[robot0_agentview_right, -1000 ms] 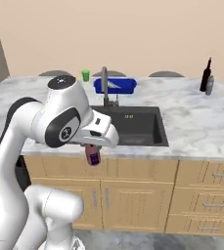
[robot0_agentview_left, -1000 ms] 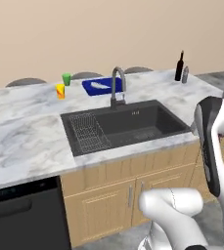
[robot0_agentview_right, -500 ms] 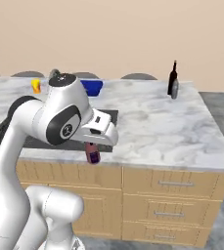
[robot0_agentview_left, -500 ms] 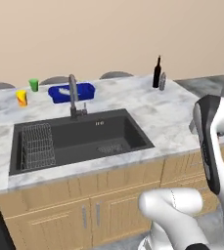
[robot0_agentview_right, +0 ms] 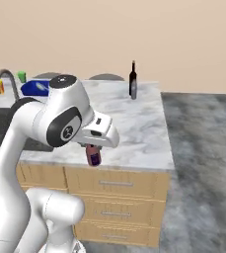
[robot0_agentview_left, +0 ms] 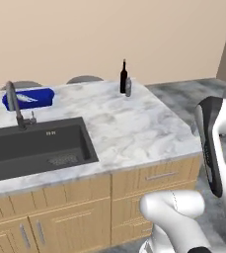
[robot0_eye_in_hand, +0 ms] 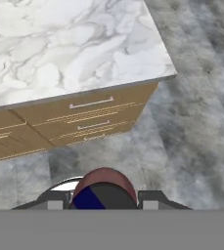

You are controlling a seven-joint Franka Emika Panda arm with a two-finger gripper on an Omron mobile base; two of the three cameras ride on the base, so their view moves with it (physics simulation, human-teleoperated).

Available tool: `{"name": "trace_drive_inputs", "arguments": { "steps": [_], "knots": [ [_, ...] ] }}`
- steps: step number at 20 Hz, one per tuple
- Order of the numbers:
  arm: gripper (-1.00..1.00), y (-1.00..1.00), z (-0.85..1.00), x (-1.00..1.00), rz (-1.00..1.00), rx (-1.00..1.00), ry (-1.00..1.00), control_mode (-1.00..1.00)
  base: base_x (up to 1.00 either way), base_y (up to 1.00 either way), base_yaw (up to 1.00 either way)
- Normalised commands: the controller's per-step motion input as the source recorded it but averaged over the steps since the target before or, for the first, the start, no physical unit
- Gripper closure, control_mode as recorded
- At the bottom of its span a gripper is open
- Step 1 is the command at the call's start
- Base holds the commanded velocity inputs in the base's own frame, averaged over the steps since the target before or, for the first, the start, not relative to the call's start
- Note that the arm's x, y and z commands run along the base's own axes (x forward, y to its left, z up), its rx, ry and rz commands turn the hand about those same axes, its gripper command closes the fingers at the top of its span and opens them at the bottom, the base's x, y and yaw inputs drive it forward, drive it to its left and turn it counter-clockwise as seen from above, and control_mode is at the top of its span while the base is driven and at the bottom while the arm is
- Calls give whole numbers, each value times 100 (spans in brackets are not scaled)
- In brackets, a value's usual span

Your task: Place the drinks on the dining counter in a tight cluster.

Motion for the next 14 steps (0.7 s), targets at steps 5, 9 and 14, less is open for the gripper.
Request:
{"name": "trace_drive_inputs", "arguments": {
  "steps": [5,9,14],
  "knots": [
    [100,0,0,0,0,0,0,100,35,-100,0],
    [100,0,0,0,0,0,0,100,42,-100,0],
    [100,0,0,0,0,0,0,100,78,-100,14]
  ]
}}
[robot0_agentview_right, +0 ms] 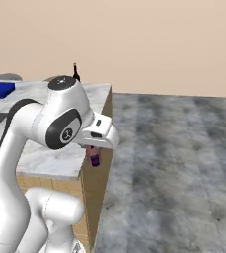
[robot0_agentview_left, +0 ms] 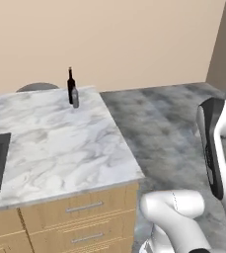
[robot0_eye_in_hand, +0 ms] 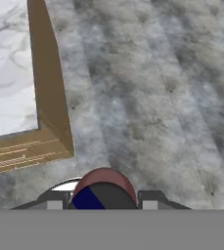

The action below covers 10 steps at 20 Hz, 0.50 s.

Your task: Place the drinks on the dining counter in a tight cluster.

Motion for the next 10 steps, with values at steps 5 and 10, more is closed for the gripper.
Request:
{"name": "trace_drive_inputs", "arguments": {
  "steps": [5,10],
  "knots": [
    [100,0,0,0,0,0,0,100,95,-100,35],
    [100,0,0,0,0,0,0,100,87,-87,54]
  ]
}}
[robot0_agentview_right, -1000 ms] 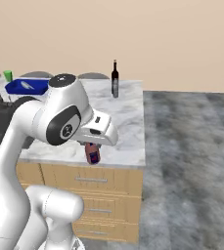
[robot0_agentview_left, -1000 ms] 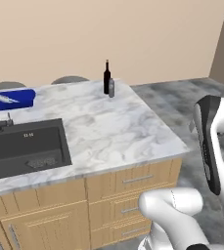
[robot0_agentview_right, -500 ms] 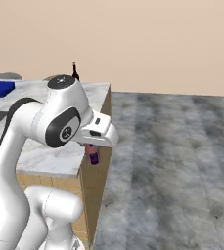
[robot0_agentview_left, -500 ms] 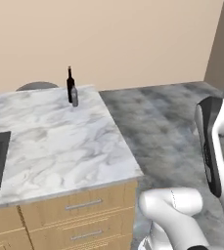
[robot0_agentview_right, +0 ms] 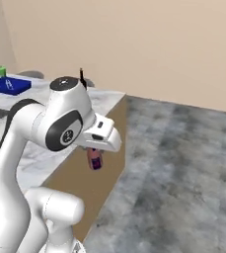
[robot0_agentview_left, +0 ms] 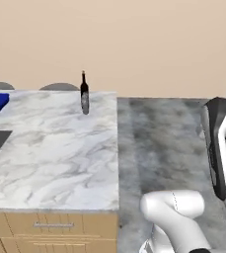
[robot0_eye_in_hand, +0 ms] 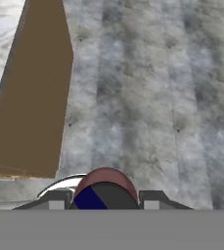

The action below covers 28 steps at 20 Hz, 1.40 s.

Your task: Place the drinks on the dining counter in a tight cluster.

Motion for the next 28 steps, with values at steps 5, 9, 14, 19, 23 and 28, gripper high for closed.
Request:
{"name": "trace_drive_inputs", "arguments": {
  "steps": [5,9,14,19,23,28],
  "knots": [
    [100,0,0,0,0,0,0,100,81,-55,80],
    [100,0,0,0,0,0,0,100,81,-62,78],
    [100,0,0,0,0,0,0,100,61,-99,51],
    [100,0,0,0,0,0,0,100,69,-100,45],
    [100,0,0,0,0,0,0,100,34,-100,34],
    [100,0,0,0,0,0,0,100,2,-100,43]
  ]
}}
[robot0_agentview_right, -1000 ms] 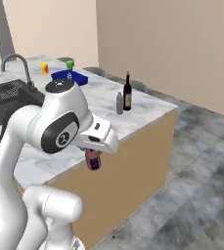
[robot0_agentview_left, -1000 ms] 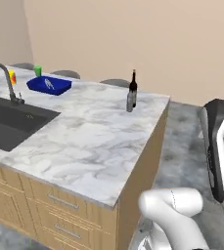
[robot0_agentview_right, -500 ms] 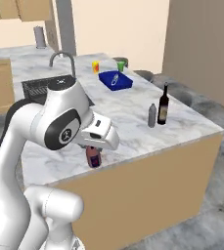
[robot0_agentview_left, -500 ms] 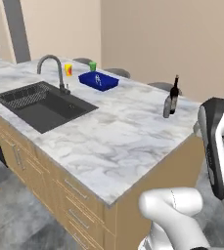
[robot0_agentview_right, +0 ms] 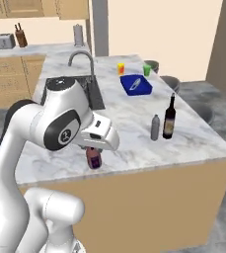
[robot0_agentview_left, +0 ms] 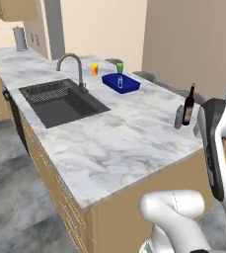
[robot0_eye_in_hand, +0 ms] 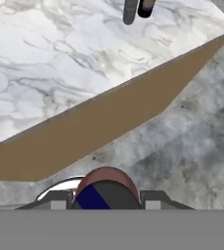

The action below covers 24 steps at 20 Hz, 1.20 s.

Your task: Place the drinks on the dining counter in a tight cluster.

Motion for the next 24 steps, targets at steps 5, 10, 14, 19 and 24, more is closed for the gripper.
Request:
{"name": "trace_drive_inputs", "arguments": {
  "steps": [5,10,14,19,24],
  "knots": [
    [100,0,0,0,0,0,0,100,-1,-100,59],
    [100,0,0,0,0,0,0,100,3,-100,59],
    [100,0,0,0,0,0,0,100,-9,-100,36],
    [100,0,0,0,0,0,0,100,-7,-95,3],
    [100,0,0,0,0,0,0,100,0,-81,0]
  ]
}}
